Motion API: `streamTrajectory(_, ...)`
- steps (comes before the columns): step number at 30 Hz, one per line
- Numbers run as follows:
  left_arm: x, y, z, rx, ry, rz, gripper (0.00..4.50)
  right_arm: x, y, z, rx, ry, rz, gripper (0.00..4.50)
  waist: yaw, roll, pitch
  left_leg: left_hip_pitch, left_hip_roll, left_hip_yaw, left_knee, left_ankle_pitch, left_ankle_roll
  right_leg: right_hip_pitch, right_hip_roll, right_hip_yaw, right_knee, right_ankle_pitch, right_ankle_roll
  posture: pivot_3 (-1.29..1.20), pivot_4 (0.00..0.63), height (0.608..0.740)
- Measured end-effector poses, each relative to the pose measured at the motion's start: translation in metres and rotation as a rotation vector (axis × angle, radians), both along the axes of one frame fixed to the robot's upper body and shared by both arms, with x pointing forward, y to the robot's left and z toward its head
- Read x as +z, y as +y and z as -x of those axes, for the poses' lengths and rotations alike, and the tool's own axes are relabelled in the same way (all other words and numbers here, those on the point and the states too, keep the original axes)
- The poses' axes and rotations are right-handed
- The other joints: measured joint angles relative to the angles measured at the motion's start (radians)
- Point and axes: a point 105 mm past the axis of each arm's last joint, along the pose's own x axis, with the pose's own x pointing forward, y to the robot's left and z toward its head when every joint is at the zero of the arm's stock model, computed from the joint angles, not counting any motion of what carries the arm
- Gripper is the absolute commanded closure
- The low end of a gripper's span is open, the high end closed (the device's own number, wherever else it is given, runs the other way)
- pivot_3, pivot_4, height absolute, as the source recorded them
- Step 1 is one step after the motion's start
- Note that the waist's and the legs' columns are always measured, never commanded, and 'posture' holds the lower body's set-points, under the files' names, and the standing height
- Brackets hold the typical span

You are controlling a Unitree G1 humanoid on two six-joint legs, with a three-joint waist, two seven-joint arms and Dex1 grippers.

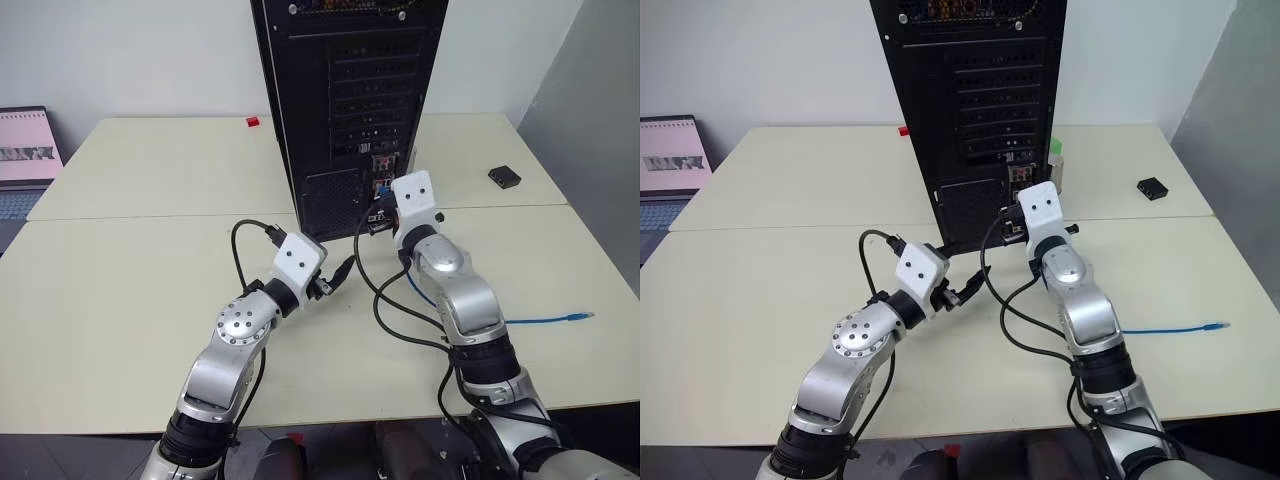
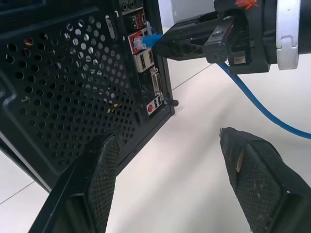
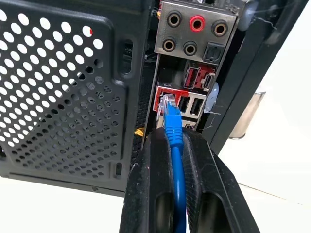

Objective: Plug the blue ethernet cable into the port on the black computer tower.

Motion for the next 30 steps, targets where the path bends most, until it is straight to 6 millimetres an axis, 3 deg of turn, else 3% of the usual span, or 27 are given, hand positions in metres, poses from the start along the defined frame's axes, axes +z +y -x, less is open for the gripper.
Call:
streamTrajectory(7,-0.001,0.000,0.000,0.000,0.002,0.000,1.10,0.001,0.003,-0.001,0.006,0.027,-0.025,4.50,-0.003,0.000,0.000,0.000,0.000,0.000,0.000,0.000,0.001,0.000,0.000,0.000,0.000,0.001,0.000,0.00,0.150,0.740)
streamTrajectory(17,0.000,0.000,-0.001,-0.001,-0.001,-0.002,1.10,0.005,0.011,-0.004,-0.061,0.109,-0.206,4.50,0.000,0.000,0.000,-0.001,0.001,-0.003,-0.001,0.002,0.002,0.000,0.001,-0.002,0.000,0.002,-0.002,0.00,0.150,0.740)
streamTrajectory(30,0.001,-0.001,-0.001,-0.002,-0.004,-0.003,1.10,0.006,0.018,-0.002,-0.086,0.121,-0.250,4.50,0.000,0.000,0.000,-0.001,0.000,-0.001,-0.001,0.002,0.002,-0.001,0.000,-0.001,-0.001,0.002,-0.001,0.00,0.150,0.740)
